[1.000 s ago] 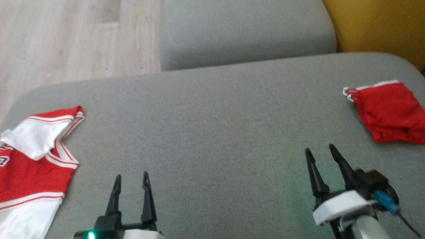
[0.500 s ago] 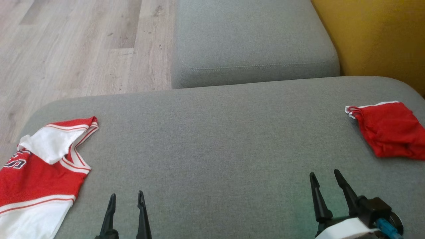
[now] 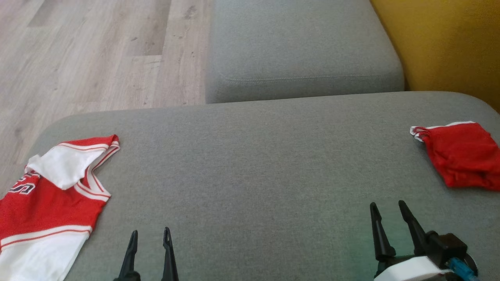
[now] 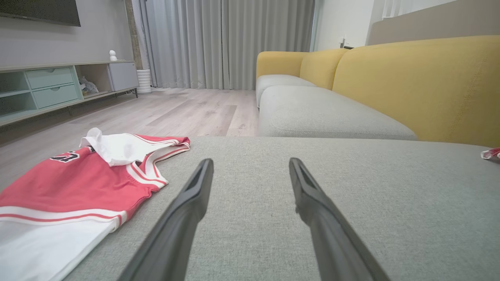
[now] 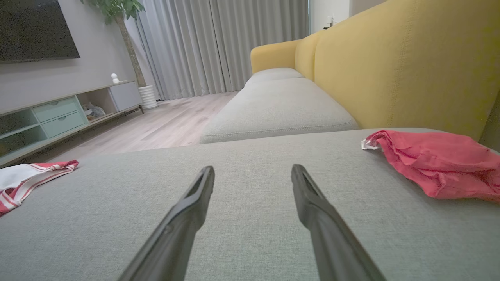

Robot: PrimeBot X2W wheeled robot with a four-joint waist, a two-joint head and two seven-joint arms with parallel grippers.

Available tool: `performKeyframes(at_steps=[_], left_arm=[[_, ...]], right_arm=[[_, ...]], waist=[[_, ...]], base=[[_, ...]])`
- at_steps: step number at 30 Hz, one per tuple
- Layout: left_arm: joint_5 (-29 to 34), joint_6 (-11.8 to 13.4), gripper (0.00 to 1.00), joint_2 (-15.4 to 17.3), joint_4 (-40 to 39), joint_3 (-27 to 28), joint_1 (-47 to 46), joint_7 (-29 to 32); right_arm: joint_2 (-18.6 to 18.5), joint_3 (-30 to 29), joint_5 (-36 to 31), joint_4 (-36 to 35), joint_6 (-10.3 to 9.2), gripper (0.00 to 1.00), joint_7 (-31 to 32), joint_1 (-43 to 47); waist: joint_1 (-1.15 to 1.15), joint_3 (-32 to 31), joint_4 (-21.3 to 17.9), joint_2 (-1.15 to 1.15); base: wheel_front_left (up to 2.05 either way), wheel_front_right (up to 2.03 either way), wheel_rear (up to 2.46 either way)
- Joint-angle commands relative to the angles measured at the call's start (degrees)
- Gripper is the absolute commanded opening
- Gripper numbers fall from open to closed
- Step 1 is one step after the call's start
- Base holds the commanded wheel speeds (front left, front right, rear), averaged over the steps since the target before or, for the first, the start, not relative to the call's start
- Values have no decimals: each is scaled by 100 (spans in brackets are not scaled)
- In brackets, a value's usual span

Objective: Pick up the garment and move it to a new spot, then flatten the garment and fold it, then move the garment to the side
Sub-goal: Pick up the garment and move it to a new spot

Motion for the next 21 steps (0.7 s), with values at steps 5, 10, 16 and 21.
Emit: performKeyframes(at_steps=[5, 10, 16, 21], left_arm=[[113, -45, 100, -15, -147, 253, -272, -31], [151, -50, 100, -15, -182, 346, -303, -31], [221, -88, 100, -15, -218, 500, -238, -31], [243, -103, 100, -15, -251, 593, -232, -31]], right_arm=[[-21, 244, 104, -104, -4, 100, -62, -205], [-21, 364, 160, -58, -4, 100, -62, -208], [-21, 526, 223, -60, -4, 100, -62, -281], [-21, 578, 268, -75, -4, 100, -62, -340]], waist=[[0, 32, 266, 0], [0, 60, 749, 0], [0, 141, 1474, 0], [0, 224, 1928, 0]], base=[[0, 0, 0], [0, 0, 0], [0, 0, 0], [0, 0, 0]])
